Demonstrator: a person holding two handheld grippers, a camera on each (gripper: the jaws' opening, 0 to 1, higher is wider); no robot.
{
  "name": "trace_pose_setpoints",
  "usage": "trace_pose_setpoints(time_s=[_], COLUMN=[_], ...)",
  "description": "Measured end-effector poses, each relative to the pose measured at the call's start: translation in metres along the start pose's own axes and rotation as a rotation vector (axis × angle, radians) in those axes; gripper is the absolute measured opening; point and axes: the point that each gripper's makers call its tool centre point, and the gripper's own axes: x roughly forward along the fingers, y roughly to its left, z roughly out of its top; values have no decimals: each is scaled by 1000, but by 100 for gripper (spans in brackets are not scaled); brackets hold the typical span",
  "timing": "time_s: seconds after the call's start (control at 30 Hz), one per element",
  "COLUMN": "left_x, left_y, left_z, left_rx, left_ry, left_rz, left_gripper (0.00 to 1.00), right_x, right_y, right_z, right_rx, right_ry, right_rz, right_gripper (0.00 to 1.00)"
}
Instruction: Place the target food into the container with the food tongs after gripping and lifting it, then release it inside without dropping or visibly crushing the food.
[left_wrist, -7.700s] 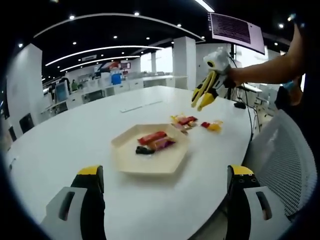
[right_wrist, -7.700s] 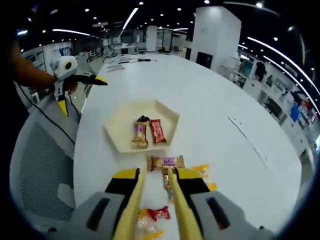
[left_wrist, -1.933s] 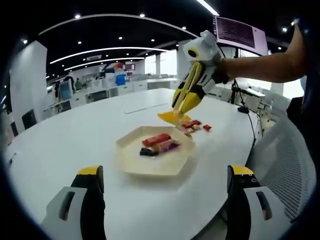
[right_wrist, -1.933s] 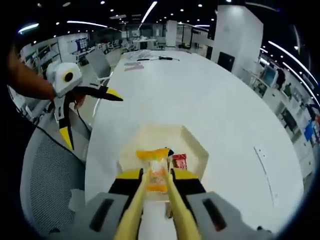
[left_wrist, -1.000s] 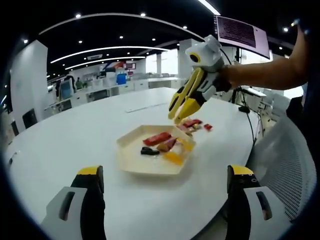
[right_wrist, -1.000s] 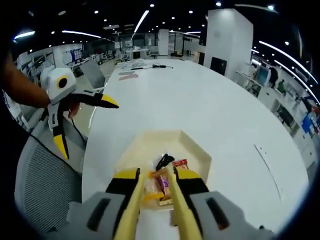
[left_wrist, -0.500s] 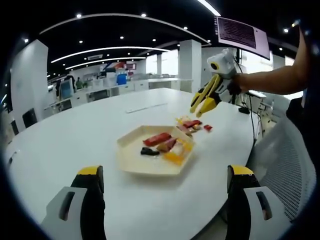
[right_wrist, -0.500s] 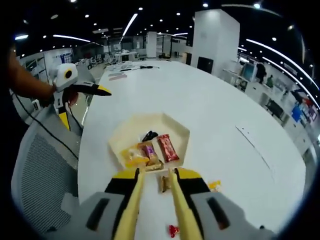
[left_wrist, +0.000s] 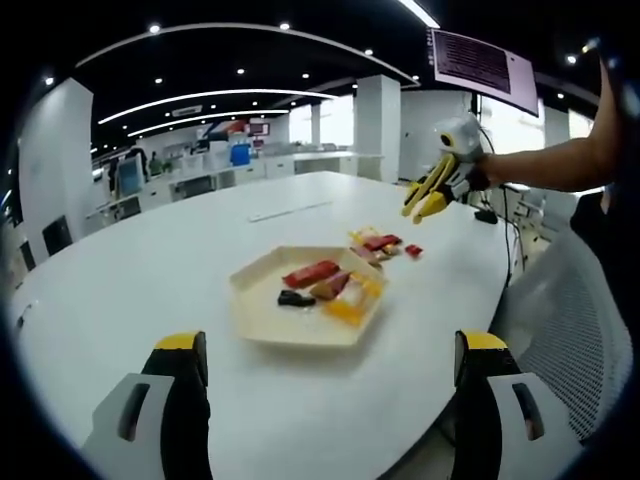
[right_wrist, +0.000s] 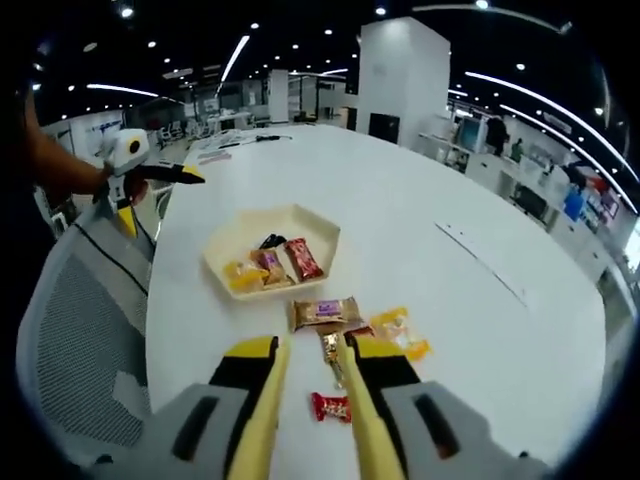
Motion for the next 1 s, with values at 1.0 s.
trace_pose_setpoints(time_s=[1.0], left_x=[1], left_y=[-1], left_z=[-5], left_rx=[3], left_ry=[22], left_rz=[-5], left_gripper=[100], right_x=[-7], right_y=[-9], right_z=[-48], right_rx=[65], right_ry=[22], right_rz=[-28], right_gripper=[28])
